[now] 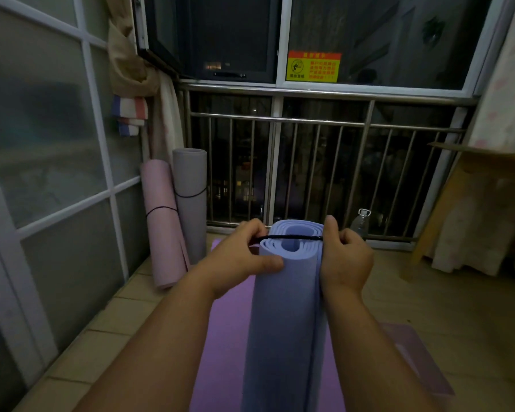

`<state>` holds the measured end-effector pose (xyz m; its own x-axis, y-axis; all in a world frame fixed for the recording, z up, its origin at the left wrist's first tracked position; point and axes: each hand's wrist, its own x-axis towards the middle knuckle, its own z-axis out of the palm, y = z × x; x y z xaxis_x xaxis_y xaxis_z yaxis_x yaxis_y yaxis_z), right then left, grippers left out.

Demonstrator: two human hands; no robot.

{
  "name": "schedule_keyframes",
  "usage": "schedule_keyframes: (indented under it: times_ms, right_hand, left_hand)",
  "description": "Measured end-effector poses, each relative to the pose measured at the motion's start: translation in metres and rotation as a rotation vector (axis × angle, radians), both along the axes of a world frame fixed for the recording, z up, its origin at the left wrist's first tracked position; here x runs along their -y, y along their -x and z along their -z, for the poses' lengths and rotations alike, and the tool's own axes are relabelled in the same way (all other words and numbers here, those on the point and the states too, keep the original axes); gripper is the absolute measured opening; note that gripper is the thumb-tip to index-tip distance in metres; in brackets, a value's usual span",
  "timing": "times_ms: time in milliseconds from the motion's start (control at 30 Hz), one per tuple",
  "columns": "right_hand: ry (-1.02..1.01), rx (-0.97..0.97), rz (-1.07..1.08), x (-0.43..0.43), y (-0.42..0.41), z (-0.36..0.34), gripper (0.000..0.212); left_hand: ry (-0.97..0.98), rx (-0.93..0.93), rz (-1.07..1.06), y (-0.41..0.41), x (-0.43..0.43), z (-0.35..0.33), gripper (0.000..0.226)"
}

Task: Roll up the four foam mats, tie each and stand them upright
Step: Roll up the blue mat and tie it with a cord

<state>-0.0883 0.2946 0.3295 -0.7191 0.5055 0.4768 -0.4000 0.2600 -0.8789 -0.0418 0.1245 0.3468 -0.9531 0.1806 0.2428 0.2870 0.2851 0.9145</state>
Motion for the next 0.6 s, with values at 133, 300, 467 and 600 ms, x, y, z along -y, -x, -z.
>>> schedule_keyframes:
  times_ms: [133,300,467,600]
  right_hand:
    - [0.132,-0.072,-0.33,0.0,0.0,0.007,0.045]
    - [0.161,0.069,-0.823,-0.006,0.004,0.016,0.04]
    - [0.055,0.178,-0.796,-0.008,0.003,0.01,0.053]
    - [-0.052,0.109,-0.671,-0.002,0.001,0.007,0.033]
  left_hand:
    - [0.014,-0.153,-0.324,0.006,-0.006,0.002,0.039]
    - [0.01,-0.274,-0.573,0.016,-0.011,0.013,0.044]
    - [0.027,-0.343,-0.688,0.017,-0.01,0.017,0.046]
    - [0.106,-0.375,-0.76,0.02,-0.009,0.021,0.034]
